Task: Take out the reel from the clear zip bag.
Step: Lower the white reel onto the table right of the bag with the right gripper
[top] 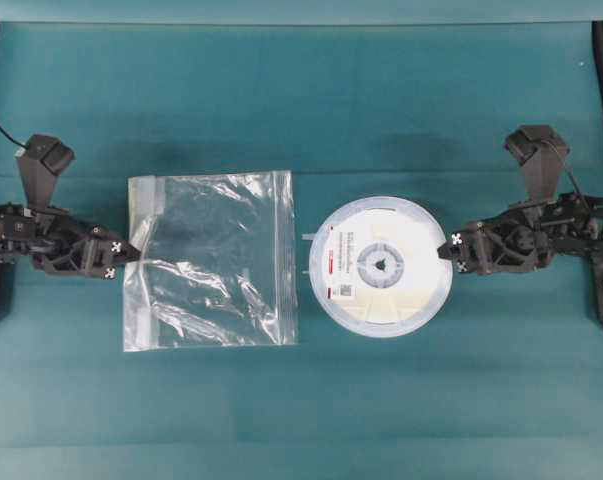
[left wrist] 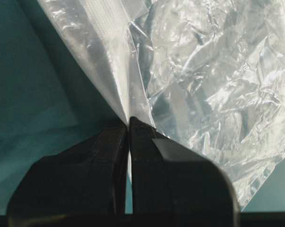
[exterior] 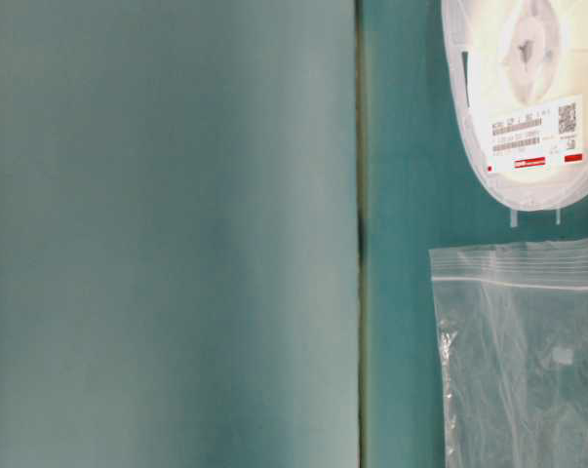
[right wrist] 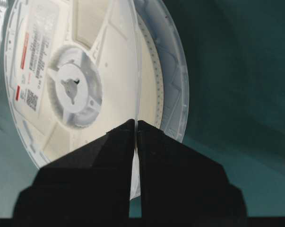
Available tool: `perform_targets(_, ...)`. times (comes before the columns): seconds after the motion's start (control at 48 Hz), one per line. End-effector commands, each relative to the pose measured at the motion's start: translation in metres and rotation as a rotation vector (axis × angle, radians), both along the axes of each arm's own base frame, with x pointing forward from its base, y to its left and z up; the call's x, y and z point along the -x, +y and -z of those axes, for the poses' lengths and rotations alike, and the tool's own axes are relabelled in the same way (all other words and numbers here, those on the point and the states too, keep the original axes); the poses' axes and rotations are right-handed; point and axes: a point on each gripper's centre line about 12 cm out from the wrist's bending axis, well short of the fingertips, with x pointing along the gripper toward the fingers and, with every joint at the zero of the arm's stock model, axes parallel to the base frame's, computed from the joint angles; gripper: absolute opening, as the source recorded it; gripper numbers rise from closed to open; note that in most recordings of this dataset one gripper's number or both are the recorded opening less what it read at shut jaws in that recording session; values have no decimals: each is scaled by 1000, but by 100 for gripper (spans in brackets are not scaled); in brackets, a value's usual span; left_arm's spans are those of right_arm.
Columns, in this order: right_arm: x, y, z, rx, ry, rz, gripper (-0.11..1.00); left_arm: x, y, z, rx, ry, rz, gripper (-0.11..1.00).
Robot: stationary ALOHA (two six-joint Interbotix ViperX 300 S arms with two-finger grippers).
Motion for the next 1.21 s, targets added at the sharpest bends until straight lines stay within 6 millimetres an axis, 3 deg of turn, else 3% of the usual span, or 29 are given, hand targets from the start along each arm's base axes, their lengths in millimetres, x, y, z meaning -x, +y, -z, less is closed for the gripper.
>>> perform_targets(0.0, -2, 0, -4, -5, -12, 6, 4, -5, 1, -3, -4, -13, -1, -1)
perform_targets(0.708, -5, 2, 3, -34, 57, -7, 5, -10, 2, -4, -17, -2, 13, -1)
perform_targets(0.833, -5, 1, 2, -41, 60, -1, 10, -10, 2, -4, -17, -2, 15, -1)
perform_targets(0.937, -6, 0, 1, -42, 49, 8, 24, -9, 2, -4, -17, 0, 15, -1)
perform_targets(1.187, -7, 0, 2, -43, 53, 8, 86, -11, 2, -5, -23, -4, 20, -1)
